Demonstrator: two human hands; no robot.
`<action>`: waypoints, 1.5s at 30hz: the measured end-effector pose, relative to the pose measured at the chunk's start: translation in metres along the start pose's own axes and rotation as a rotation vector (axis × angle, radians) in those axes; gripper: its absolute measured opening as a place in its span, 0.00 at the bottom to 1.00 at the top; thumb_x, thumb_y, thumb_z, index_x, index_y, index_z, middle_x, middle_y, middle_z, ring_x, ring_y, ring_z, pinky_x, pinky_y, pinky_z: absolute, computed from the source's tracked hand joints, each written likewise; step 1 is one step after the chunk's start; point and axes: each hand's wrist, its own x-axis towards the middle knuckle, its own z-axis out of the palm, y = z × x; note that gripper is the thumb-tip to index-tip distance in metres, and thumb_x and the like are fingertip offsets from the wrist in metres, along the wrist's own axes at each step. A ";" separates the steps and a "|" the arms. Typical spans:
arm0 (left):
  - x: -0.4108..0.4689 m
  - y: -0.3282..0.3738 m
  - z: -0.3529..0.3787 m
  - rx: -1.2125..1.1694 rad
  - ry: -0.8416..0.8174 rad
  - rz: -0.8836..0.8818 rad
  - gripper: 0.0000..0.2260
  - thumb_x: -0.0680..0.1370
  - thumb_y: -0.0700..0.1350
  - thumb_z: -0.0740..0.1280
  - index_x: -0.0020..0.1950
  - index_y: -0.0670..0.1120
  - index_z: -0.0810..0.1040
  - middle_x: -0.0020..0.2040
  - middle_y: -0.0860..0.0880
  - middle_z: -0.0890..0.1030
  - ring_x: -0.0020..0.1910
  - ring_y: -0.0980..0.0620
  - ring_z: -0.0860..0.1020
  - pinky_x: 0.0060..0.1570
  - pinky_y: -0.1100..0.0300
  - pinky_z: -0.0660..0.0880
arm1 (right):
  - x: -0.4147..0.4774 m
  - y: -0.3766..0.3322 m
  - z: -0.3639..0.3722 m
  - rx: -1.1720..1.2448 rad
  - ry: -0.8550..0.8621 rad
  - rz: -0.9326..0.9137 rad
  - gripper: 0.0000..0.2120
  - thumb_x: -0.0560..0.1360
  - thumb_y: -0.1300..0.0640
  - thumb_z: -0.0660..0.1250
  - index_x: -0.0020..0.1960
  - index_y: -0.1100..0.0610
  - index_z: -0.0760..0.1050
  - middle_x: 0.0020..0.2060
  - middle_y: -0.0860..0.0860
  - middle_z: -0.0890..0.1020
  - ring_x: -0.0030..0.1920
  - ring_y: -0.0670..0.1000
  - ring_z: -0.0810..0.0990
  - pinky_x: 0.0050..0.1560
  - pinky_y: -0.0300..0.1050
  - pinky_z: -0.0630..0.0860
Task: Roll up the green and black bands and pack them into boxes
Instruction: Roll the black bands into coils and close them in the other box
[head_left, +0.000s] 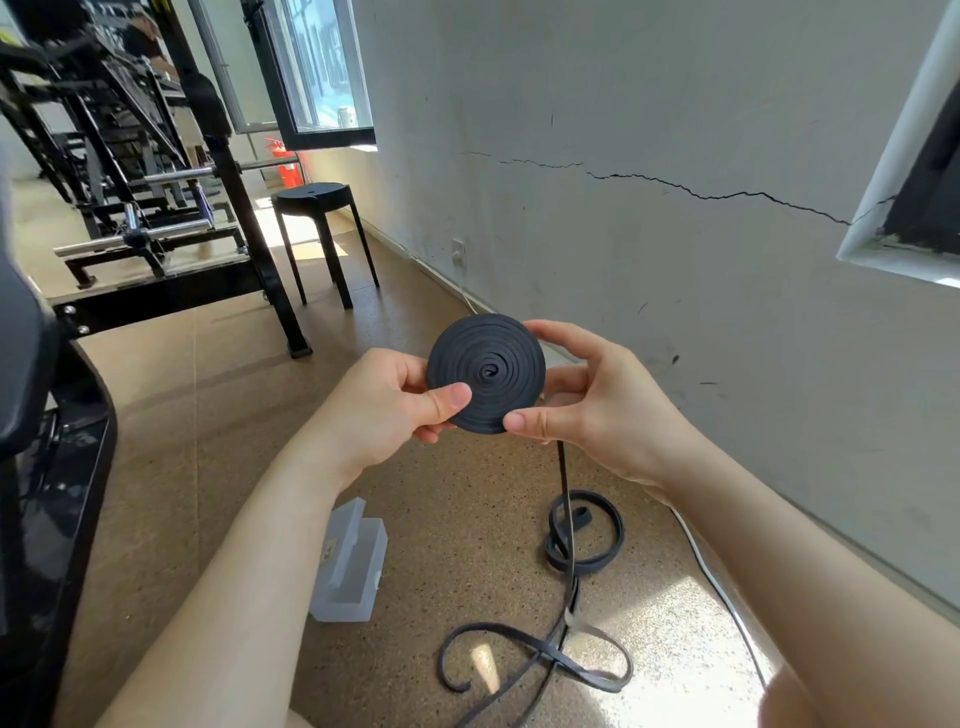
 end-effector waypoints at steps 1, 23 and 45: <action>0.000 0.000 0.000 -0.010 0.003 -0.007 0.07 0.75 0.45 0.69 0.47 0.43 0.83 0.43 0.42 0.85 0.40 0.47 0.80 0.39 0.56 0.78 | 0.000 -0.001 0.001 0.022 0.014 0.017 0.33 0.66 0.64 0.78 0.64 0.46 0.69 0.41 0.55 0.86 0.37 0.52 0.85 0.40 0.42 0.79; -0.009 0.017 0.033 0.754 0.352 0.903 0.07 0.76 0.45 0.69 0.49 0.43 0.84 0.44 0.50 0.84 0.44 0.50 0.81 0.44 0.56 0.76 | 0.000 0.000 -0.026 0.489 -0.279 0.409 0.16 0.71 0.54 0.70 0.57 0.59 0.79 0.35 0.55 0.78 0.28 0.45 0.72 0.23 0.32 0.62; -0.008 0.012 0.015 0.184 0.340 0.204 0.07 0.74 0.41 0.71 0.46 0.54 0.83 0.40 0.60 0.82 0.42 0.64 0.81 0.40 0.71 0.75 | -0.010 -0.009 -0.013 -0.376 0.054 -0.197 0.09 0.71 0.54 0.74 0.51 0.52 0.84 0.32 0.43 0.82 0.35 0.39 0.81 0.38 0.35 0.78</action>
